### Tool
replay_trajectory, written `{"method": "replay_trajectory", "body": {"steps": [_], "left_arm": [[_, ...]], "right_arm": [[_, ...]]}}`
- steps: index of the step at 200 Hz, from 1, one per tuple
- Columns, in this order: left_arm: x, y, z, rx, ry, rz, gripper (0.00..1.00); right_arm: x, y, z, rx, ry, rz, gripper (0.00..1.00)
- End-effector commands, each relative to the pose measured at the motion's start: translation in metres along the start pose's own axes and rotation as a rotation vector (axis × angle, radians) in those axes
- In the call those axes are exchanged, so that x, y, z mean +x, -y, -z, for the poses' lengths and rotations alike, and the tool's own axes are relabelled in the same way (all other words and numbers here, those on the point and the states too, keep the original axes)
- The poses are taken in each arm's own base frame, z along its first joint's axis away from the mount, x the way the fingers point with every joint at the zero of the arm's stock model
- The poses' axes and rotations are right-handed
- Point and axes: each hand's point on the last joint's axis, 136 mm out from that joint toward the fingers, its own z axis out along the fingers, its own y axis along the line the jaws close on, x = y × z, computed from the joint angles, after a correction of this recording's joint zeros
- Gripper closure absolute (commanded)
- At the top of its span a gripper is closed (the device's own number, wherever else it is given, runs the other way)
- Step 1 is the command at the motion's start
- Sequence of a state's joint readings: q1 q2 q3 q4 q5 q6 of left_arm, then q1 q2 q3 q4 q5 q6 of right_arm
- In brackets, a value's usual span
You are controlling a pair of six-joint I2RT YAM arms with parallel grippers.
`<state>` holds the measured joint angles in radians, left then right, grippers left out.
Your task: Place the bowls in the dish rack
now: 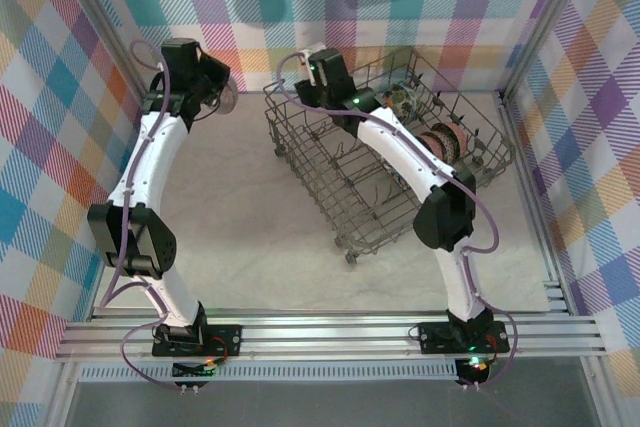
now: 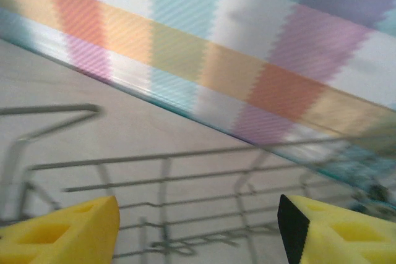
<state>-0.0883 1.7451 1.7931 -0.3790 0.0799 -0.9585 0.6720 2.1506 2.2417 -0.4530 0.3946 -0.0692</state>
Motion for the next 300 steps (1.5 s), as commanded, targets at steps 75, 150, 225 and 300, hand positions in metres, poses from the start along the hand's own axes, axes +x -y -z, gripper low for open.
{"method": "replay_trajectory", "body": {"steps": [75, 150, 225, 300], "left_arm": [[0.002, 0.105, 0.015, 0.246, 0.078, 0.008, 1.0], [0.013, 0.101, 0.016, 0.2, 0.074, 0.035, 1.0], [0.015, 0.106, 0.02, 0.203, 0.071, 0.059, 1.0], [0.021, 0.1, 0.014, 0.191, 0.051, 0.083, 1.0]], "right_arm": [[-0.076, -0.081, 0.043, -0.333, 0.333, -0.099, 0.42], [-0.085, -0.101, 0.037, -0.228, 0.469, -0.105, 0.47], [-0.083, -0.082, 0.017, -0.021, 0.488, -0.189, 0.47], [-0.088, -0.074, 0.009, 0.072, 0.535, -0.272, 0.51]]}}
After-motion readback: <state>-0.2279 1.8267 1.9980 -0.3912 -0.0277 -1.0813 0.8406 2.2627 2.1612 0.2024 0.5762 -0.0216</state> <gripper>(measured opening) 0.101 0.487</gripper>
